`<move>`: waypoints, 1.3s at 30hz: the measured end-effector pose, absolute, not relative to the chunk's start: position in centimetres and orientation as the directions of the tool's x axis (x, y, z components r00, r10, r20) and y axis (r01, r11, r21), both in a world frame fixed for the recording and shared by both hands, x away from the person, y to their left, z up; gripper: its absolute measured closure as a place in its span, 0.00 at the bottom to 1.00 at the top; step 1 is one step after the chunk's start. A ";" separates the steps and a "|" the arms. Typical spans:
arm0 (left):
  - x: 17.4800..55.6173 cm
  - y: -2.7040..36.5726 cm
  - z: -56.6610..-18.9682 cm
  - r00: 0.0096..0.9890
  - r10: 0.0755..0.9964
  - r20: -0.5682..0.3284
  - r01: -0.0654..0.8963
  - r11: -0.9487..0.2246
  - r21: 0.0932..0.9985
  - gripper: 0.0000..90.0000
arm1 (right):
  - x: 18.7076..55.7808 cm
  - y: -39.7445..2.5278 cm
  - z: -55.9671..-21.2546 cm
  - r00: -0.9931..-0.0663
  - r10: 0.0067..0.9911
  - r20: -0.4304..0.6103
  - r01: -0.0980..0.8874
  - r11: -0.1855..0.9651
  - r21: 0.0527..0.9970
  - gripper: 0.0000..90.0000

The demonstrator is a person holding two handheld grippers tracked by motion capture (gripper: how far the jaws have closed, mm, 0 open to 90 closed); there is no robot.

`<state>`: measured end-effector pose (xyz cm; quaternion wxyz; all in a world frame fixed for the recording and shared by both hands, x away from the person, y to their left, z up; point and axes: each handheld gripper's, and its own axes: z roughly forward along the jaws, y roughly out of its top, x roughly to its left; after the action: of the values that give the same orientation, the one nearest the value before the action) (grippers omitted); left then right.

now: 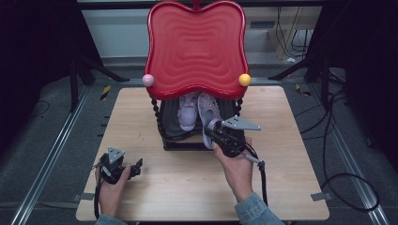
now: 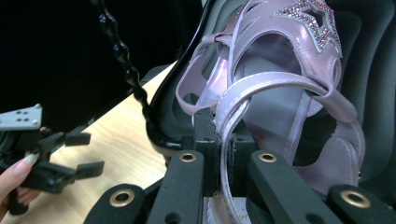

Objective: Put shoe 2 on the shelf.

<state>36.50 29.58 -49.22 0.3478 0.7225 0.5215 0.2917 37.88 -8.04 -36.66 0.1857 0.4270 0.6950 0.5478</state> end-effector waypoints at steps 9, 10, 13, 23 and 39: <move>36.5 29.5 -49.2 0.288 0.956 0.058 0.549 -0.215 0.808 0.07 | 39.2 -7.2 -37.2 -0.508 0.840 0.190 0.365 0.010 0.931 0.96; 36.5 29.5 -49.2 0.289 0.956 0.058 0.549 -0.215 0.808 0.07 | 39.4 -7.1 -37.3 -0.501 0.845 0.188 0.360 0.006 0.933 0.96; 36.5 29.5 -49.2 0.290 0.955 0.057 0.550 -0.215 0.807 0.07 | 39.8 -7.0 -37.3 -0.485 0.856 0.181 0.350 0.000 0.937 0.96; 36.5 29.5 -49.2 0.292 0.955 0.054 0.550 -0.213 0.808 0.07 | 41.0 -5.9 -37.6 -0.436 0.887 0.150 0.321 -0.002 0.947 0.96; 36.5 29.3 -49.3 0.298 0.953 0.056 0.550 -0.219 0.806 0.07 | 42.3 -5.7 -38.0 -0.420 0.894 0.154 0.283 -0.032 0.959 0.96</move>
<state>36.53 29.31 -49.27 0.3497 0.7256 0.5178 0.2883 42.28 -5.69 -38.02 0.2773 0.4614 0.6379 0.5507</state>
